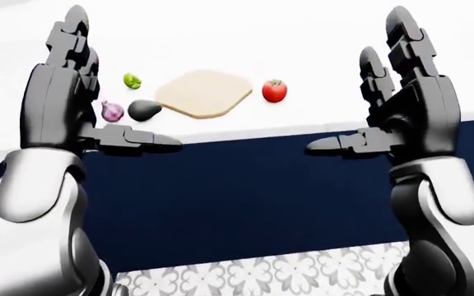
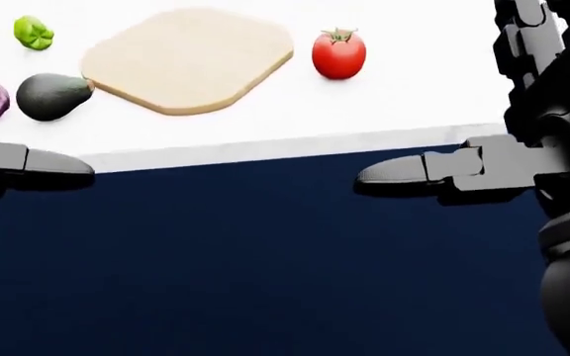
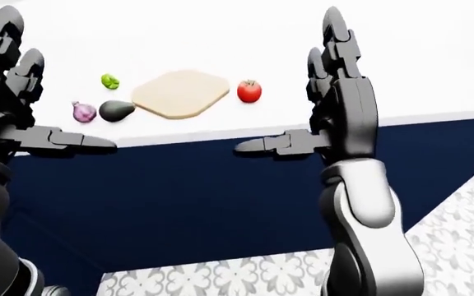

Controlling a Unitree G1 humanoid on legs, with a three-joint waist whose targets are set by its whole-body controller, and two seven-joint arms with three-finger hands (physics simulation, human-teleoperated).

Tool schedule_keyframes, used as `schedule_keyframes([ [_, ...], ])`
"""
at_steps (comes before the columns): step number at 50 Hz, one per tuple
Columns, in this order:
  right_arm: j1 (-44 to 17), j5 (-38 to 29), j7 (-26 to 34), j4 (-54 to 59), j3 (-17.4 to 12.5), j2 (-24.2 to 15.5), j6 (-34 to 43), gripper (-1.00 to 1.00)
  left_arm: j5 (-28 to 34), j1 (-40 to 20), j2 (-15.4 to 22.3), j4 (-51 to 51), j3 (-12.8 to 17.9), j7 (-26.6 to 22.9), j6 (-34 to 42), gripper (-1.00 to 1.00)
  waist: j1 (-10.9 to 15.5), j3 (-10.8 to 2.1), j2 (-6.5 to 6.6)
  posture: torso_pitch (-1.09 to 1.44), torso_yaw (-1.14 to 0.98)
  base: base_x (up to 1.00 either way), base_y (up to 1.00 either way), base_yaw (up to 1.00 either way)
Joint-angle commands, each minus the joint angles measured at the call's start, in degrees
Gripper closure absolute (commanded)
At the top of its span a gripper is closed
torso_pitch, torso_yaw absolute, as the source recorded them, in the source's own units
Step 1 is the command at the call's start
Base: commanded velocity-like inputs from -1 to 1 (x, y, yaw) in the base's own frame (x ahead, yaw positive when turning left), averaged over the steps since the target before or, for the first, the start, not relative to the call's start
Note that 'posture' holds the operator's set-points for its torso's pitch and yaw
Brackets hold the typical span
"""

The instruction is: Place the avocado, onion, tomato and bell pepper on the cutting board.

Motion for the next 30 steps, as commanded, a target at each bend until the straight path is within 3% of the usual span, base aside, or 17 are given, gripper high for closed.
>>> schedule_keyframes([
  [1,-1.0,1.2,-0.2,-0.7,0.2,0.0,-1.7,-1.0,0.8,-0.8,0.9,-0.4,1.0,0.1,-0.6,-1.0,0.0,0.12,0.05,0.0,0.0,0.39,0.05,0.0],
  [2,-1.3,1.5,-0.4,-1.0,0.1,-0.2,-1.4,-1.0,0.9,-0.9,1.0,-0.7,1.1,0.1,-0.4,-1.0,-0.2,0.22,1.37,0.0,0.0,0.27,0.0,0.0],
  [4,-1.1,1.7,-0.5,-1.2,0.3,-0.6,-1.6,-1.0,1.1,-0.5,0.9,-0.8,0.9,0.0,-0.5,-1.0,0.2,-1.95,5.86,0.0,0.0,0.26,0.0,0.0],
  [5,-1.1,1.9,-0.6,-1.4,0.2,-0.5,-1.8,-1.0,1.2,-0.3,0.9,-0.7,1.0,0.0,-0.7,-1.0,0.5,-1.93,4.18,0.0,0.0,0.25,0.01,0.0],
  [7,-1.1,2.2,-0.7,-1.6,0.1,-0.8,-1.6,-1.0,1.3,-0.7,1.1,-0.9,1.2,-0.3,-0.3,-1.0,1.2,-1.15,4.34,0.0,0.0,0.22,0.05,0.0],
  [10,-1.1,2.1,-0.6,-1.6,0.4,-1.1,-1.9,-1.0,1.3,-0.9,1.0,-0.8,1.1,-0.2,-0.3,-1.0,2.2,-1.64,1.6,0.0,0.0,0.18,0.22,0.0],
  [11,-1.2,2.0,-0.7,-1.5,0.4,-1.1,-1.9,-1.0,1.4,-0.9,1.1,-0.7,1.1,-0.2,-0.4,-1.0,2.5,-0.9,0.82,0.0,0.0,0.19,0.44,0.0],
  [13,-1.4,2.2,-0.7,-1.5,0.3,-1.1,-1.8,-1.0,1.3,-1.1,0.9,-0.7,0.9,-0.2,-0.1,-1.0,3.1,0.12,-2.25,0.0,0.0,0.18,0.48,0.0],
  [14,-1.4,2.3,-0.7,-1.5,0.3,-1.1,-1.9,-1.0,1.3,-1.3,0.8,-0.6,0.8,-0.2,-0.2,-1.0,3.0,-0.56,-4.58,0.0,0.0,0.18,0.48,0.0],
  [15,-1.5,2.3,-0.7,-1.6,0.2,-1.2,-1.7,-1.0,1.3,-1.4,0.9,-0.5,0.7,-0.2,-0.2,-1.0,2.0,-0.71,-3.36,0.0,0.0,0.19,0.48,0.0],
  [16,-1.7,2.4,-0.7,-1.5,0.1,-1.3,-1.6,-1.0,1.4,-1.6,0.9,-0.3,0.7,-0.2,-0.2,-1.0,2.6,-0.74,-4.04,0.0,0.0,0.18,0.48,0.0],
  [19,-1.6,2.4,-0.6,-1.6,0.4,-1.3,-1.9,-1.0,1.5,-2.3,0.9,-0.2,0.3,-0.3,0.1,-1.0,1.5,-1.82,-3.46,0.0,0.0,0.19,0.48,0.0],
  [23,-1.6,2.7,-0.6,-1.9,0.2,-1.3,-1.7,-1.0,2.1,-2.1,1.4,-0.6,-0.1,-0.9,0.3,-1.0,0.9,-1.15,-1.79,0.0,0.0,0.19,0.48,0.0],
  [26,-1.4,3.1,-0.6,-2.7,0.0,-1.3,-1.1,-1.0,2.6,-2.3,1.5,-1.1,-0.2,-1.4,0.8,-1.0,0.4,-1.0,1.05,0.0,0.0,0.2,0.43,0.0],
  [28,-1.1,3.5,-0.8,-3.1,0.2,-0.9,-0.9,-1.0,3.1,-2.7,1.7,-1.5,-0.5,-1.8,1.3,-1.0,0.3,-2.31,6.41,0.0,0.0,0.2,0.22,0.0],
  [29,-0.8,3.3,-0.8,-3.3,0.8,-0.9,-1.1,-1.0,3.3,-2.5,1.7,-1.4,-0.3,-2.0,1.0,-1.0,0.5,-1.22,4.92,0.0,0.0,0.07,0.0,0.0],
  [30,-0.7,3.5,-0.8,-3.1,0.7,-0.7,-0.9,-1.0,3.5,-2.1,1.6,-1.4,-0.2,-2.1,0.7,-1.0,0.6,-0.82,5.38,0.0,0.0,0.0,0.0,0.0],
])
